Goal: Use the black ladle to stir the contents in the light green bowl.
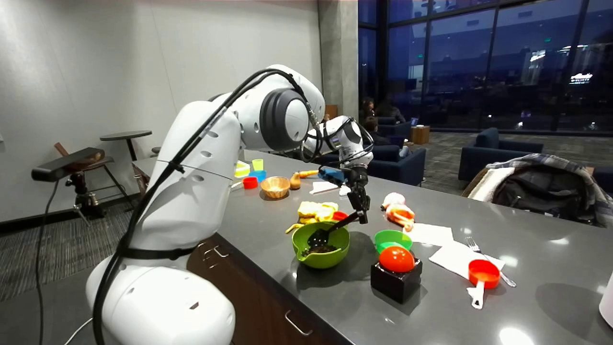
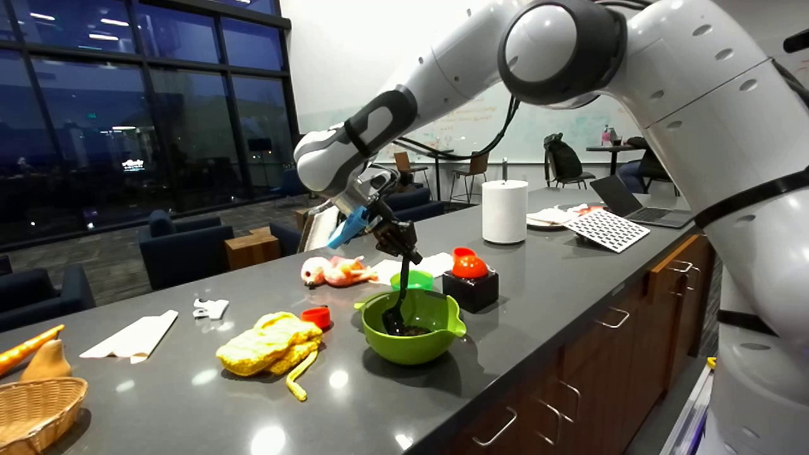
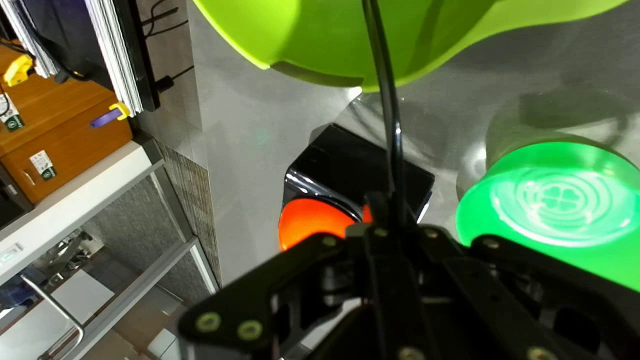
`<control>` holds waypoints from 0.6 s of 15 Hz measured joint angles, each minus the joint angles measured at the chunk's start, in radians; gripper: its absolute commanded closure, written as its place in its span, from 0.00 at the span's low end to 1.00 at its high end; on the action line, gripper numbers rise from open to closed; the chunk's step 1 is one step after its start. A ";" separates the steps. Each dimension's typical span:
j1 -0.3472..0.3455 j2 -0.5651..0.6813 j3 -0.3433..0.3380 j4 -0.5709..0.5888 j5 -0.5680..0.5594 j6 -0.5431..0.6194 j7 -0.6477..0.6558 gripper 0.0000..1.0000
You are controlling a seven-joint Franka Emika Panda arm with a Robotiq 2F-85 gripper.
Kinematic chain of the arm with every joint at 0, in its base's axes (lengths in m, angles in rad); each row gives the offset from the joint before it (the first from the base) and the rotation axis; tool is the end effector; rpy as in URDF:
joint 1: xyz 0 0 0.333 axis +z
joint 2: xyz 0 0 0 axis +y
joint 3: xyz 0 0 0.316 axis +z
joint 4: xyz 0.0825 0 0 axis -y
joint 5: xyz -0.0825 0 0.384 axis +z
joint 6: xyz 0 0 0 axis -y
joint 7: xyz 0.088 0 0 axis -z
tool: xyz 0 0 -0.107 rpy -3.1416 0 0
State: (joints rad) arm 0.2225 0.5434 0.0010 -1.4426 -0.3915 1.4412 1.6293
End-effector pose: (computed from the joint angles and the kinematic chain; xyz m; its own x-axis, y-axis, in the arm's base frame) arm 0.6360 0.0985 0.3524 0.3046 -0.8743 0.3779 -0.8680 -0.0915 0.4881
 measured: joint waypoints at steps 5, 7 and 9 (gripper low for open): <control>-0.021 0.001 -0.032 0.003 0.000 -0.001 -0.012 0.99; -0.032 0.000 -0.041 0.002 0.000 -0.001 -0.012 0.99; -0.043 0.000 -0.050 -0.001 0.000 0.000 -0.012 0.99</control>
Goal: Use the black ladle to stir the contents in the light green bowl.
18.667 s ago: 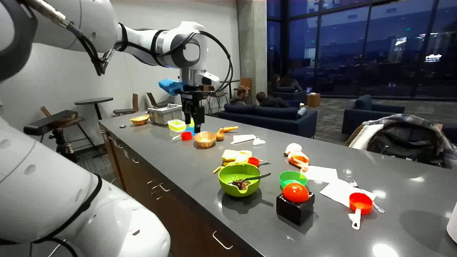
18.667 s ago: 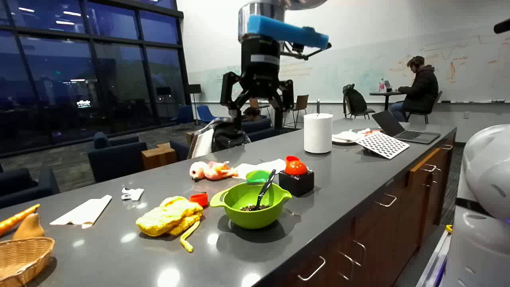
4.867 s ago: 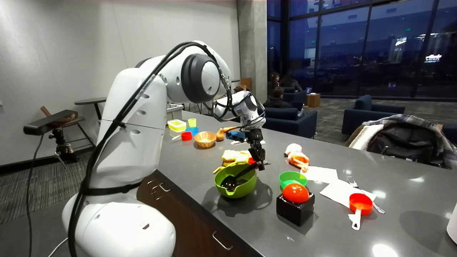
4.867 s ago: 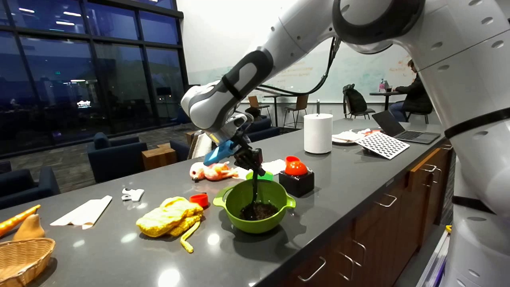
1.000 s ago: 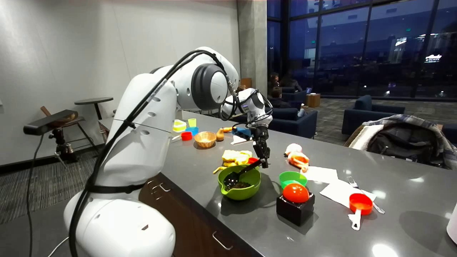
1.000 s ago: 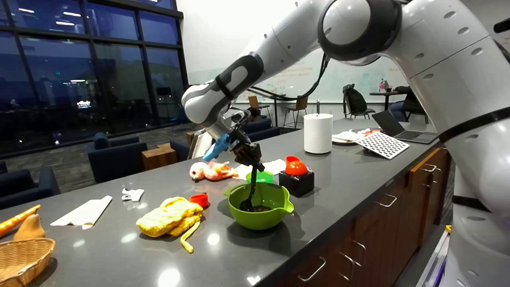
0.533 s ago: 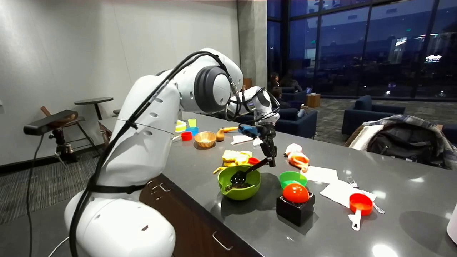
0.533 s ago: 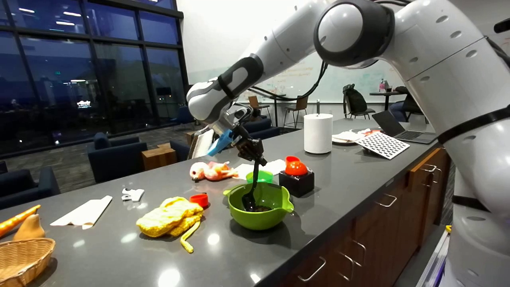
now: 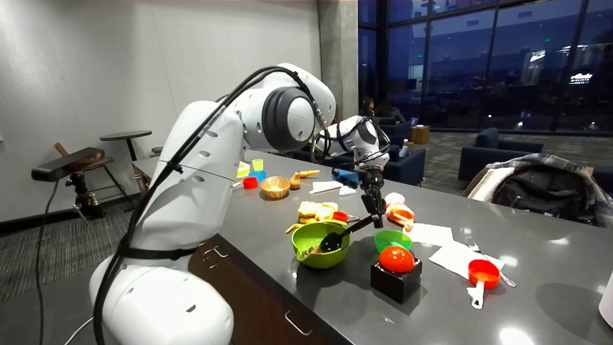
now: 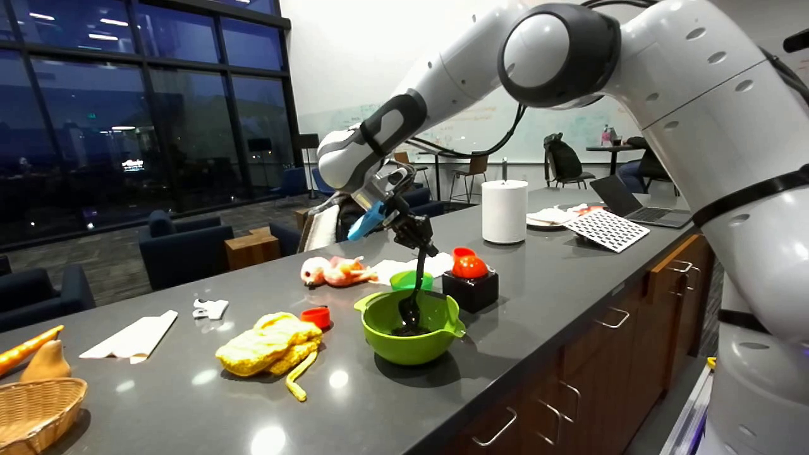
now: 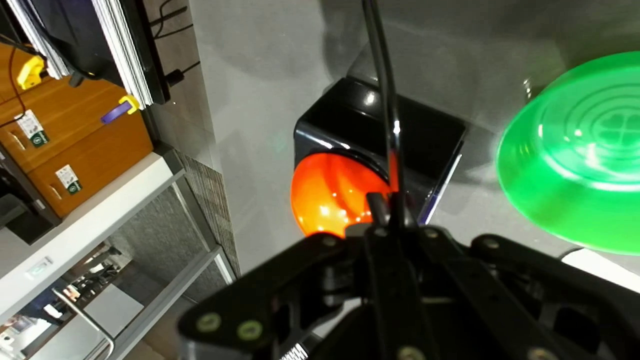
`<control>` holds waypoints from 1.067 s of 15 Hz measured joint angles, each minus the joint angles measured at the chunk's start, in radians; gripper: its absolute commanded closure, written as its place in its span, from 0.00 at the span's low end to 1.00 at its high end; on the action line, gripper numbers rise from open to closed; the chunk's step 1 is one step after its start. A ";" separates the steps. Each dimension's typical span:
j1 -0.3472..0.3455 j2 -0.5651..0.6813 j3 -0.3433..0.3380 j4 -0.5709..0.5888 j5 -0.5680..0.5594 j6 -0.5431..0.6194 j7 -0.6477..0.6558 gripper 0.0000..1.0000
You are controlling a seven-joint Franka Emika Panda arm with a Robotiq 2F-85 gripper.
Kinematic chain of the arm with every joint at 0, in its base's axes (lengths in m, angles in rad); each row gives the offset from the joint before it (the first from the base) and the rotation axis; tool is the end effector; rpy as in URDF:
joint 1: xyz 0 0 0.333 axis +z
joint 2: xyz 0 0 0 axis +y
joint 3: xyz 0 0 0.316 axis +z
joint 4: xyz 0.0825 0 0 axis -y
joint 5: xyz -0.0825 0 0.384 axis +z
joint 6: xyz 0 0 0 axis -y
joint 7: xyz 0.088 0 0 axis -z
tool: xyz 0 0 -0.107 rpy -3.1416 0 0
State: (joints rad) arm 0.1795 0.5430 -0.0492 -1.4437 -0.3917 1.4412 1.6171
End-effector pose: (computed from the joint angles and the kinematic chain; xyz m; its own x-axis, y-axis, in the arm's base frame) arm 0.6418 0.0440 0.3537 0.2378 -0.8870 0.3958 -0.8715 -0.0149 0.4902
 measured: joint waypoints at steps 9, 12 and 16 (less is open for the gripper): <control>-0.034 -0.042 -0.016 -0.072 0.001 0.003 0.000 0.99; -0.035 -0.073 -0.015 -0.124 0.004 0.006 0.002 0.99; -0.034 -0.114 -0.008 -0.198 0.026 0.008 0.012 0.99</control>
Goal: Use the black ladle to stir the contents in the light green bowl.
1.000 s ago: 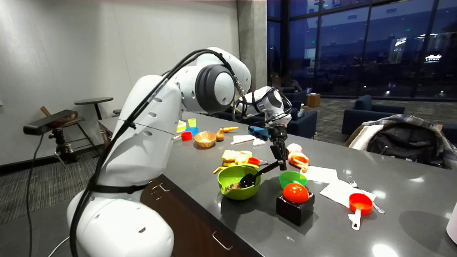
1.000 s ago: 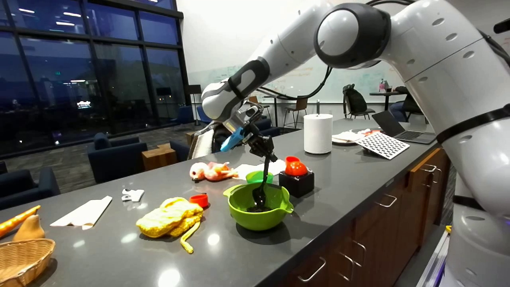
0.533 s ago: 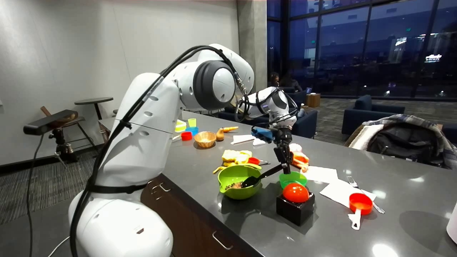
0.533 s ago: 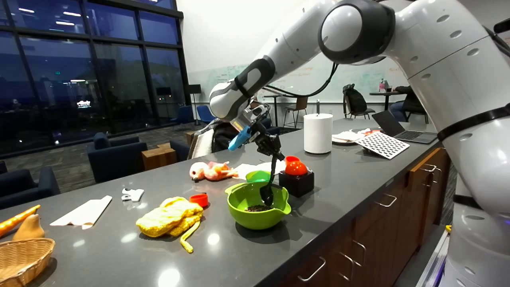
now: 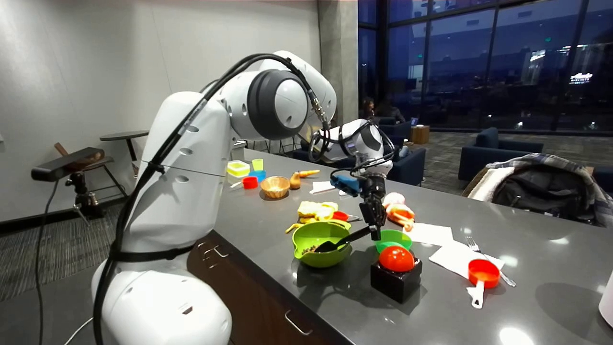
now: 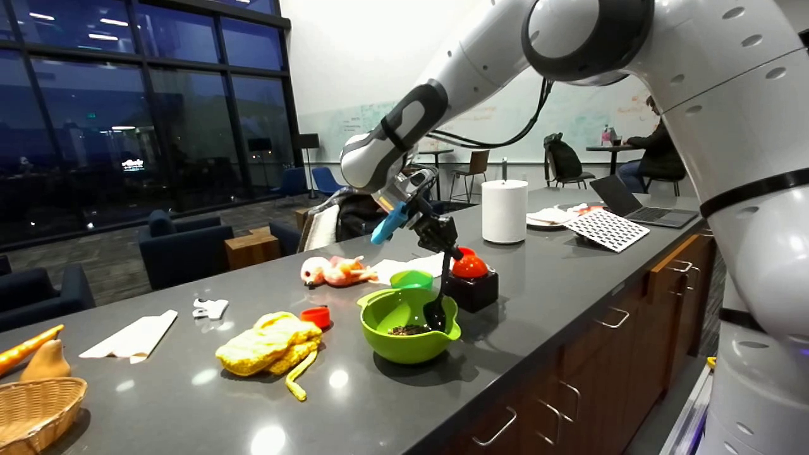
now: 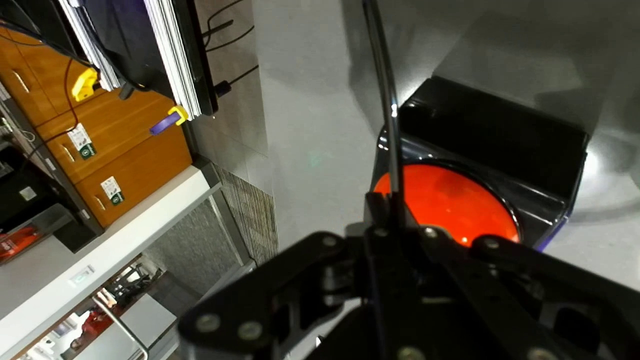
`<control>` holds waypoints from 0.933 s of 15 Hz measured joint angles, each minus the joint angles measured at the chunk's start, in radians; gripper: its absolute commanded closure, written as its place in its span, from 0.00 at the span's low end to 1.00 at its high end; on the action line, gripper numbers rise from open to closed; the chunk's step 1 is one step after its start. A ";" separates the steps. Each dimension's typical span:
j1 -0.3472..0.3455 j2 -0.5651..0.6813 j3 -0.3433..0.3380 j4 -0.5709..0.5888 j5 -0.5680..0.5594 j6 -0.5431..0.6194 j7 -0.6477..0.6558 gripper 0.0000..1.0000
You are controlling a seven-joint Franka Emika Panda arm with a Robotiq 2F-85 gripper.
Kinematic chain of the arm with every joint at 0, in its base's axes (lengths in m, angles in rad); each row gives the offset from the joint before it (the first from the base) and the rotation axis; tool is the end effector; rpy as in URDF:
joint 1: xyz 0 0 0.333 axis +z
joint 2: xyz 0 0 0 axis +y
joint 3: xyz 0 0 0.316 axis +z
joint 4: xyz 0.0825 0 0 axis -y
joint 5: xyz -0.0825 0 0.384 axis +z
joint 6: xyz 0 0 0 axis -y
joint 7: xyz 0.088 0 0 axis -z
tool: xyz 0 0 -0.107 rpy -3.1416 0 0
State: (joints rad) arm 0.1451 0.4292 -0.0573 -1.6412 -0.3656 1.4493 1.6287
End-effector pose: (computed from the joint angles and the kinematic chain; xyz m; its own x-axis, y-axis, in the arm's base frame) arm 0.5974 0.0140 0.3444 0.2085 -0.9059 0.3687 -0.8327 0.0333 0.5528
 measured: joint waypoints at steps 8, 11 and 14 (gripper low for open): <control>0.008 -0.029 0.039 -0.061 0.056 0.008 0.021 0.99; 0.019 -0.029 0.054 -0.059 0.056 0.017 0.021 0.99; 0.031 -0.027 0.063 -0.047 0.056 0.022 0.021 0.99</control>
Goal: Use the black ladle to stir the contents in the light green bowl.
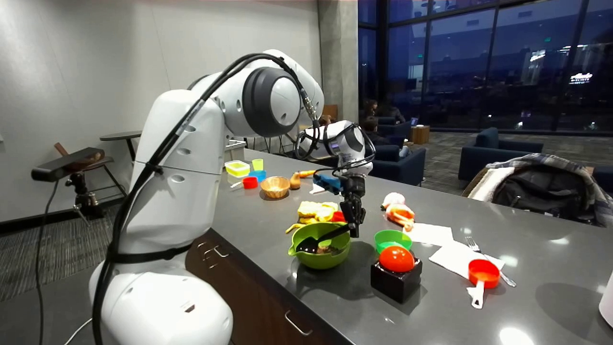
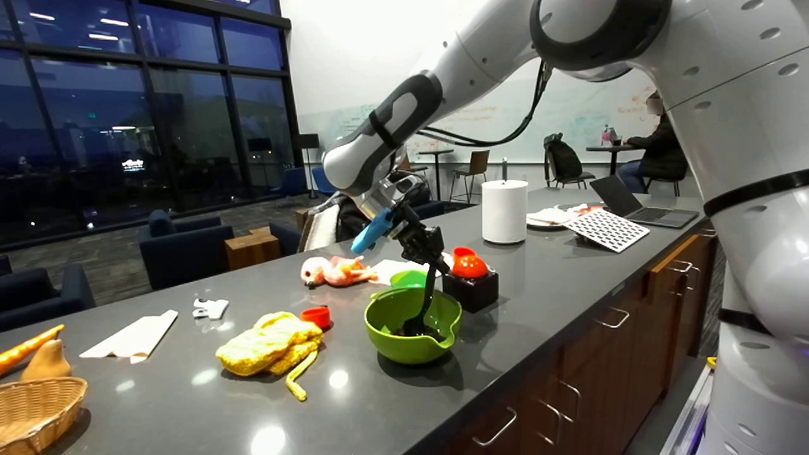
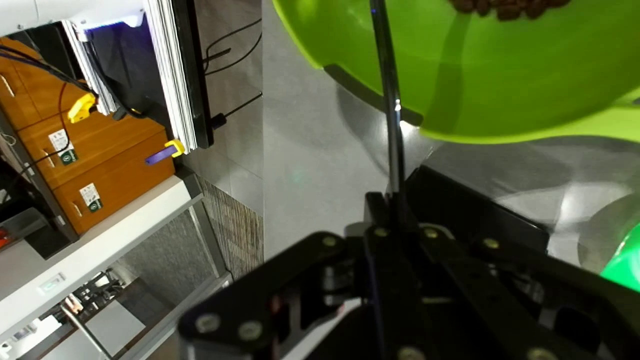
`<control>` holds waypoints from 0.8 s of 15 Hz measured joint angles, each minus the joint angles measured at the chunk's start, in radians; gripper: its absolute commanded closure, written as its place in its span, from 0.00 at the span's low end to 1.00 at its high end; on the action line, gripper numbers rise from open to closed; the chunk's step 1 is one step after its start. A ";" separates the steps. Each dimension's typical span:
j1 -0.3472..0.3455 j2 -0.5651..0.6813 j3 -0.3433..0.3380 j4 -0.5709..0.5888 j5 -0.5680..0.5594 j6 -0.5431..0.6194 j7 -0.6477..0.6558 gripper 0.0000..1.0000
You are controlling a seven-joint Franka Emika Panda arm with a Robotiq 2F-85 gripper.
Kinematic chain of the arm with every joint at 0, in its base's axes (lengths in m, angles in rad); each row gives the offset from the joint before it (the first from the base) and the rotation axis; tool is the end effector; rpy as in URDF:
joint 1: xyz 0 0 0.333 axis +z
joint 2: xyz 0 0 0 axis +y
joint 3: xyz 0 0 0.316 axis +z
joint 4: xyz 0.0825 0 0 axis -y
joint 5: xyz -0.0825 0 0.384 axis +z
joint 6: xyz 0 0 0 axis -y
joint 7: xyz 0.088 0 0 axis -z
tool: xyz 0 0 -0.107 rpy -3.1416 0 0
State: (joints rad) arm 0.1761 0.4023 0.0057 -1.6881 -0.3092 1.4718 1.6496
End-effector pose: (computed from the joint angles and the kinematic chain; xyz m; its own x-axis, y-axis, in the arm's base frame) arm 0.5830 0.0713 0.3389 0.2559 -0.9168 0.3065 -0.8315 -0.0470 0.5535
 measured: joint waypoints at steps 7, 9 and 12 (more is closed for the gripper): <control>0.013 0.016 0.003 0.038 -0.001 0.001 -0.002 0.99; 0.015 0.021 0.003 0.047 -0.002 0.001 -0.003 0.71; 0.017 0.027 0.003 0.057 -0.002 0.001 -0.004 0.61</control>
State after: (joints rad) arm 0.1926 0.4296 0.0083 -1.6312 -0.3117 1.4730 1.6453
